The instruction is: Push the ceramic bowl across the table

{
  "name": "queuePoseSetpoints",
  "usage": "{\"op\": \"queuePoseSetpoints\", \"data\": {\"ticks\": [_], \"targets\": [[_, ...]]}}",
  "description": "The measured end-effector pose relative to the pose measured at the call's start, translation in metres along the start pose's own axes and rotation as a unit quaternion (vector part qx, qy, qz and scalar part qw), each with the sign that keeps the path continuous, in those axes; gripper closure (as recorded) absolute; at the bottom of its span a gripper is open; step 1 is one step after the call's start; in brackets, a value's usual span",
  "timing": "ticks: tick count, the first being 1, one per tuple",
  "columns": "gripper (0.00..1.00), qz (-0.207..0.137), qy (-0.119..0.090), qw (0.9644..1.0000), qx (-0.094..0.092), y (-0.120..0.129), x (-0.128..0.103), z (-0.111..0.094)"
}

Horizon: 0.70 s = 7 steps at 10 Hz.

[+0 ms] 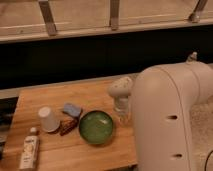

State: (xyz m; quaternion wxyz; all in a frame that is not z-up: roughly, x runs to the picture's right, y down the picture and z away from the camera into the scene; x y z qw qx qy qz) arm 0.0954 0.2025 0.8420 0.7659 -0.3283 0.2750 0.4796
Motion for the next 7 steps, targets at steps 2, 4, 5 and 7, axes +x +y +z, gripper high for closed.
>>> {"op": "queuePoseSetpoints", "data": {"ticks": [2,4,5,7], "targets": [[1.0,-0.025,0.005,0.9997,-0.005,0.028,0.004,0.001],[1.0,-0.061,0.011,0.998,-0.012,0.06,-0.001,0.006],[1.0,-0.073,0.011,0.9971,-0.015,0.07,-0.005,0.007],[1.0,-0.108,0.007,0.9938,-0.025,0.099,-0.017,0.007]]}}
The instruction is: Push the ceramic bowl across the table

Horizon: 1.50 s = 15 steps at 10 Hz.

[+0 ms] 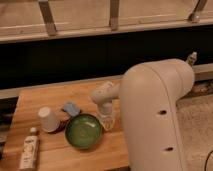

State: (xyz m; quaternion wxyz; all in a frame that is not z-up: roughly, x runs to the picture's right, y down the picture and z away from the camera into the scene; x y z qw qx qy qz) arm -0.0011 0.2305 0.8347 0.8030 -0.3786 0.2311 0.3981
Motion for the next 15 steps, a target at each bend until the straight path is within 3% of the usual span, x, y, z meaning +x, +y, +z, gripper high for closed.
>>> {"op": "queuePoseSetpoints", "data": {"ticks": [2,7,10,12,15], "targets": [[1.0,-0.039,0.001,0.9991,-0.014,0.031,-0.009,0.003],[1.0,-0.053,0.0,0.9984,-0.02,0.039,-0.01,0.002],[1.0,-0.085,-0.025,0.9957,-0.029,0.081,-0.011,-0.012],[1.0,-0.083,-0.052,0.995,-0.018,0.084,-0.005,-0.034],[1.0,-0.066,-0.091,0.9933,0.025,0.063,-0.013,-0.068]]}}
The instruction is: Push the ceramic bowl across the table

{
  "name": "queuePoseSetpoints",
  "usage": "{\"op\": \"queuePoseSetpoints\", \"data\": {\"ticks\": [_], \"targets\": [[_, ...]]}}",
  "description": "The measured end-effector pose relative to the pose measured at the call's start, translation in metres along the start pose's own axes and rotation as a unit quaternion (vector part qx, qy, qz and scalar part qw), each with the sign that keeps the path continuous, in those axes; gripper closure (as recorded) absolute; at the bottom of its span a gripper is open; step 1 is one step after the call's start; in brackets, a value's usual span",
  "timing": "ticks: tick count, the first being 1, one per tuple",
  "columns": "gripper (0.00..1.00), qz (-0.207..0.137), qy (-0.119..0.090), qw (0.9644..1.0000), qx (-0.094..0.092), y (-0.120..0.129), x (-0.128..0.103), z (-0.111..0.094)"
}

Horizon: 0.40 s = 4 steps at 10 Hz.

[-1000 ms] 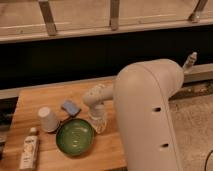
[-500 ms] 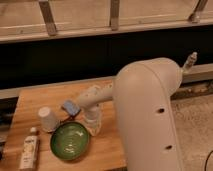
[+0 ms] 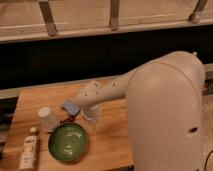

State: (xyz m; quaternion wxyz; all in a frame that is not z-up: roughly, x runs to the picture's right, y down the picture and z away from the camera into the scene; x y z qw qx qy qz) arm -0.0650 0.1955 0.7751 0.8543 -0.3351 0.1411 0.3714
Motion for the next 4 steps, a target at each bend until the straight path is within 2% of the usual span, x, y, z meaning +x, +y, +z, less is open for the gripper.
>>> {"op": "queuePoseSetpoints", "data": {"ticks": [1,2,4], "targets": [[1.0,0.018,-0.013,0.999,0.038,-0.025,-0.006,-0.016],[1.0,0.038,-0.025,0.9965,0.07,-0.049,-0.012,-0.031],[1.0,0.084,-0.045,0.989,0.113,-0.091,-0.014,-0.06]]}}
